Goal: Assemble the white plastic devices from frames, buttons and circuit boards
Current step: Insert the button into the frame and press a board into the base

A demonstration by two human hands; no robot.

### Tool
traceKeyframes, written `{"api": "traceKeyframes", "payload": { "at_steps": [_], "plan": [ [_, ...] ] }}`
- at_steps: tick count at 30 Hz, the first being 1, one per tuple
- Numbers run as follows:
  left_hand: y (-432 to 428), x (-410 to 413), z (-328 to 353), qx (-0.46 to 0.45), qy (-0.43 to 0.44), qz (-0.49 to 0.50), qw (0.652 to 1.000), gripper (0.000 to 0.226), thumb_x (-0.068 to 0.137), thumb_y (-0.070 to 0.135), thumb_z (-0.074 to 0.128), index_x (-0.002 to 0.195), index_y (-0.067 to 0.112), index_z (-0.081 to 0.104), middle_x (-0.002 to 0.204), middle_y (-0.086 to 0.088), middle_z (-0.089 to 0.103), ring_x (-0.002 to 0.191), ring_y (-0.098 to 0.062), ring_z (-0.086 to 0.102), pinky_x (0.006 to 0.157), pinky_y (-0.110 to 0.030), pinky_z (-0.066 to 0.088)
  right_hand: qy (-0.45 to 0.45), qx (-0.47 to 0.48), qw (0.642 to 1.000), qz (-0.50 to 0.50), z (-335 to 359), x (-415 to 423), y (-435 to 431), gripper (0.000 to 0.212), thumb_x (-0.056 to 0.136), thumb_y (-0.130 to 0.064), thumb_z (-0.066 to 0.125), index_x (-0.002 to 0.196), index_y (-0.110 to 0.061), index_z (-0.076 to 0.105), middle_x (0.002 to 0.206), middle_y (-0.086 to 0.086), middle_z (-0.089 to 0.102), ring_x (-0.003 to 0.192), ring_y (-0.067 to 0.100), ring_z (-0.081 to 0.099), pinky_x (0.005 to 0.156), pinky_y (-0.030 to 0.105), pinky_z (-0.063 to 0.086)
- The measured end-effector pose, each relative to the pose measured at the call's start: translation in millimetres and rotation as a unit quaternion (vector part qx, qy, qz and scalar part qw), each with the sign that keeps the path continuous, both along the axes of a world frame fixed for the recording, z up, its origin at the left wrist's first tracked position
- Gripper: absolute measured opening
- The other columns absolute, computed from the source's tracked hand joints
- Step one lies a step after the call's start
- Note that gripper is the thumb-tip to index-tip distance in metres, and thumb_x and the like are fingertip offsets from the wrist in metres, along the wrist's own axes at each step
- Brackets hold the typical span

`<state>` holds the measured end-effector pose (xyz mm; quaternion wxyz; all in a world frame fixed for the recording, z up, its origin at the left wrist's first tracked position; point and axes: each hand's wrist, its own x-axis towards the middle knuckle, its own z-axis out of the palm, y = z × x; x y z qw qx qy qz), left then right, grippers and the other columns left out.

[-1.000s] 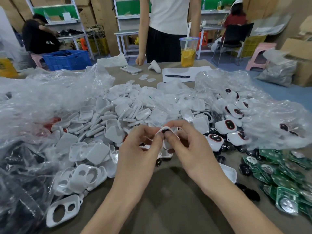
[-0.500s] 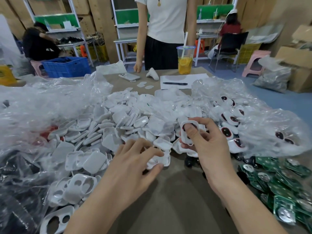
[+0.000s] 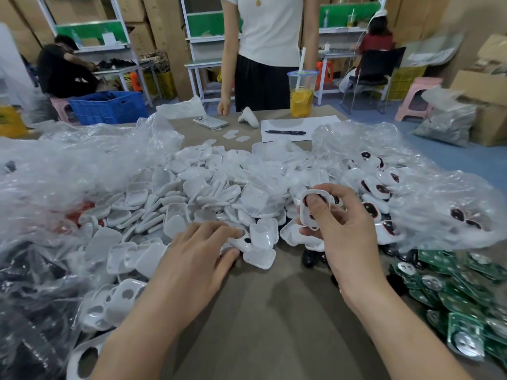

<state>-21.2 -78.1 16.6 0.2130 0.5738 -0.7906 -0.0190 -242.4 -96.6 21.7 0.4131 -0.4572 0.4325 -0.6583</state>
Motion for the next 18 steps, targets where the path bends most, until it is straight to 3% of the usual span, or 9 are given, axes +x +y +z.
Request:
{"api": "traceKeyframes", "payload": {
  "at_steps": [3,6,8,11,13,15,18],
  "plan": [
    [-1.3,3.8,0.6,0.011,0.027,0.013,1.0,0.034,0.098,0.043,0.053,0.131,0.039,0.057,0.127,0.025,0.054,0.121,-0.004,0.046,0.093,-0.024,0.038,-0.005,0.003,1.0,0.004,-1.0,1.0,-0.3,0.016,0.095,-0.023,0.067,0.091,-0.038,0.069,0.074,-0.002,0.072,0.068,0.009,0.07,0.066,0.024,0.06],
    [-1.7,3.9,5.2,0.05,0.144,0.017,0.988,0.043,0.093,0.05,0.06,0.132,0.057,0.045,0.119,0.044,0.047,0.109,0.022,0.046,0.082,-0.012,0.04,-0.009,0.002,1.0,0.015,0.6,1.8,1.3,0.02,0.095,-0.021,0.068,0.088,-0.041,0.069,0.083,0.01,0.073,0.077,0.022,0.072,0.067,0.023,0.059],
    [-0.5,5.3,12.7,0.02,0.194,0.031,0.98,0.037,0.093,0.048,0.06,0.127,0.059,0.047,0.114,0.044,0.048,0.1,0.031,0.044,0.078,-0.008,0.04,-0.008,0.003,1.0,0.024,0.5,3.3,1.7,0.02,0.095,-0.02,0.068,0.09,-0.04,0.069,0.086,0.012,0.073,0.083,0.026,0.072,0.068,0.022,0.058],
    [2.4,12.8,21.1,-0.066,0.184,0.06,0.979,0.024,0.097,0.038,0.056,0.121,0.043,0.059,0.1,0.03,0.061,0.1,0.021,0.049,0.081,-0.023,0.041,0.001,0.01,0.999,0.038,-1.5,4.6,0.8,0.022,0.095,-0.019,0.067,0.091,-0.04,0.069,0.086,0.011,0.073,0.081,0.022,0.072,0.069,0.023,0.058],
    [5.8,17.5,23.9,-0.098,0.155,0.069,0.981,0.015,0.096,0.033,0.057,0.108,0.037,0.065,0.087,0.026,0.066,0.1,0.029,0.042,0.083,-0.032,0.037,0.008,0.008,0.999,0.048,-2.6,7.1,0.4,0.024,0.096,-0.018,0.066,0.091,-0.041,0.068,0.084,0.013,0.07,0.077,0.017,0.069,0.07,0.024,0.058],
    [8.2,17.8,24.6,-0.093,0.131,0.053,0.986,0.009,0.094,0.031,0.06,0.095,0.034,0.068,0.08,0.023,0.067,0.099,0.03,0.041,0.083,-0.027,0.036,0.018,0.004,0.998,0.057,-3.1,8.7,0.0,0.026,0.098,-0.017,0.064,0.092,-0.042,0.067,0.084,0.014,0.069,0.076,0.014,0.067,0.07,0.021,0.057],
    [9.6,13.3,20.9,-0.046,0.079,0.003,0.996,0.006,0.091,0.033,0.07,0.085,0.036,0.068,0.08,0.023,0.066,0.091,0.007,0.056,0.089,-0.019,0.033,0.026,0.0,0.998,0.059,-3.3,9.4,0.2,0.026,0.099,-0.016,0.062,0.094,-0.042,0.067,0.083,0.015,0.07,0.077,0.017,0.069,0.071,0.019,0.055]
  ]
}}
